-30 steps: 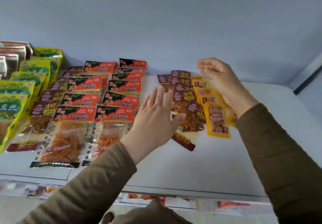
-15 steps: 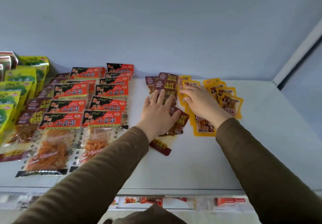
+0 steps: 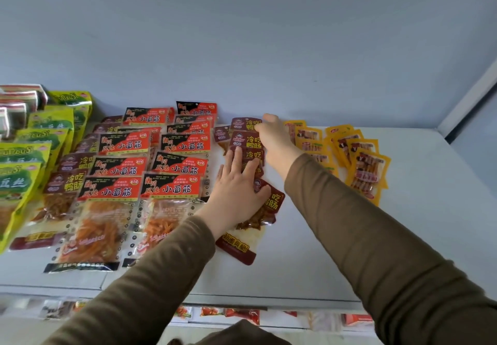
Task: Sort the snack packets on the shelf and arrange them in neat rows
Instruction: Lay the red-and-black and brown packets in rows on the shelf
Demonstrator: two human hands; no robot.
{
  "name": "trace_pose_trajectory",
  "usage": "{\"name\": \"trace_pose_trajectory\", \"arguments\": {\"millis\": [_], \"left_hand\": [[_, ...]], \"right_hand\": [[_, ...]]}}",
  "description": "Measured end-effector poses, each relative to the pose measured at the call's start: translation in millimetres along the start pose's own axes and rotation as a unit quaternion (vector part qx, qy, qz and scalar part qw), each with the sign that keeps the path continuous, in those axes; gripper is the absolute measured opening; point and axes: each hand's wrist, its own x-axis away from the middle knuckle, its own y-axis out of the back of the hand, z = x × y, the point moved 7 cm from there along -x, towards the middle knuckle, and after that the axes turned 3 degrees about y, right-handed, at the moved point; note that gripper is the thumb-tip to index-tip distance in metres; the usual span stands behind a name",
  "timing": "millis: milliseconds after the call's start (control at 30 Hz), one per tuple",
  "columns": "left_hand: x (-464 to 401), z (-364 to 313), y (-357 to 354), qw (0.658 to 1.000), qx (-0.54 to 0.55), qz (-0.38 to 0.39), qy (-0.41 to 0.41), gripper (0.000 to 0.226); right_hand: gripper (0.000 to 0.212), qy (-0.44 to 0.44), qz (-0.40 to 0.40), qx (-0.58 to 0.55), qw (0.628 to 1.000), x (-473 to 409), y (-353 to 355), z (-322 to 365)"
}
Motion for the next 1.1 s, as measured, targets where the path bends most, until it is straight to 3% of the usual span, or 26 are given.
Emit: {"name": "trace_pose_trajectory", "arguments": {"millis": [100, 200, 467, 633, 700, 767, 867, 967, 1100], "left_hand": [[-8, 6, 9, 0.991, 0.124, -0.011, 0.053, 0.083], [-23, 15, 17, 0.968, 0.217, -0.014, 0.127, 0.095], [-40, 13, 12, 0.979, 0.164, -0.034, 0.116, 0.120], [-36, 10, 10, 0.984, 0.136, -0.030, 0.112, 0.118], [-28, 6, 16, 0.991, 0.078, -0.056, 0.095, 0.110], [-14, 0, 18, 0.995, 0.015, -0.083, 0.050, 0.099], [10, -3, 1, 0.999, -0.036, -0.035, 0.013, 0.086], [20, 1, -7, 0.998, -0.046, -0.025, 0.032, 0.081], [22, -1, -7, 0.997, -0.044, -0.041, 0.038, 0.080]], "right_hand": [[0.042, -0.004, -0.010, -0.035, 0.999, -2, -4, 1], [0.052, -0.013, -0.003, 0.003, 1.000, -8, -6, -4], [0.031, 0.076, 0.051, 0.221, 0.971, -8, -1, -2], [0.019, 0.100, 0.054, 0.386, 0.916, -12, 3, 2], [0.012, 0.082, 0.055, 0.359, 0.928, -16, 4, 2], [0.034, 0.055, 0.056, 0.282, 0.956, -23, 7, 1], [0.055, -0.003, 0.050, 0.154, 0.987, -29, 8, 0], [0.041, -0.059, 0.060, 0.071, 0.994, -31, 2, 0], [0.022, -0.080, 0.107, 0.075, 0.988, -31, -6, -1]]}}
